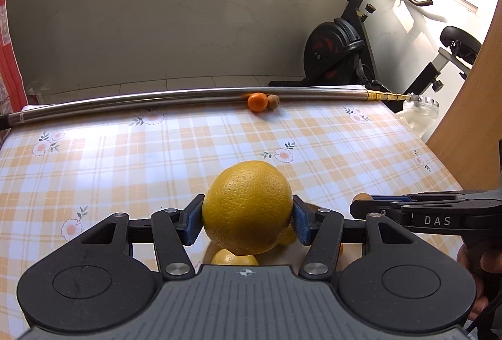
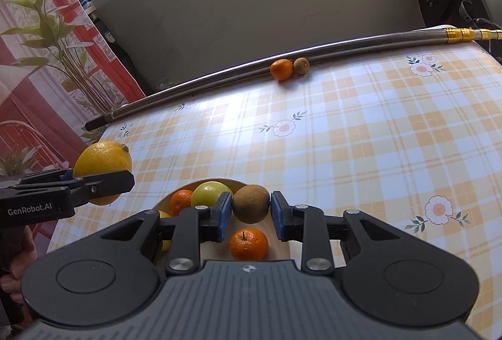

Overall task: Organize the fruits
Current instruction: 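Carry the lemon and kiwi over the plate with both tools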

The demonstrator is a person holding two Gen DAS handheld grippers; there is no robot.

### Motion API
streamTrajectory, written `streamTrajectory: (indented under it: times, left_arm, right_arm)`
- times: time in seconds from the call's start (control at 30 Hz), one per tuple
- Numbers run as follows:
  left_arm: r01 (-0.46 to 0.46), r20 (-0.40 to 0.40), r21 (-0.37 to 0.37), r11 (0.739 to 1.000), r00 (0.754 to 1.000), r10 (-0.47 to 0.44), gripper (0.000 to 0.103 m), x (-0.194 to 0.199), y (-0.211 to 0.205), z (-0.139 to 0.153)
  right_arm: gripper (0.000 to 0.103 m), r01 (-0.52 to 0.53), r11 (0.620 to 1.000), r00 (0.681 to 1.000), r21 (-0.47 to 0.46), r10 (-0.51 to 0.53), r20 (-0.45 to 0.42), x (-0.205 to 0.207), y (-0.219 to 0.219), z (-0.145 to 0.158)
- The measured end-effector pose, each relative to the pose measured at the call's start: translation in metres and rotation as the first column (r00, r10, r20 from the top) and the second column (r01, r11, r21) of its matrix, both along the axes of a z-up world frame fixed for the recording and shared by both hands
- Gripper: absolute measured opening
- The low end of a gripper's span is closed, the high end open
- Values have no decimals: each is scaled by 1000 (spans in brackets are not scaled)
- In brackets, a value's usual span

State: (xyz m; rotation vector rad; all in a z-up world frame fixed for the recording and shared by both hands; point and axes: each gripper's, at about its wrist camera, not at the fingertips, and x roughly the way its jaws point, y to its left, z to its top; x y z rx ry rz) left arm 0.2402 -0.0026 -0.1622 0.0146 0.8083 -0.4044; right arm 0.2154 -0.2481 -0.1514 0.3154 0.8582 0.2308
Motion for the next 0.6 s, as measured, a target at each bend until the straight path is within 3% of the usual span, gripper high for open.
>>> streamTrajectory:
  times: [0.6]
  left_arm:
    - [142,-71,73,987,988,-137,59,-15,-32,-51]
  right_arm:
    - [30,6,1000,1000,-8,-6,-26,-16,-4,-8]
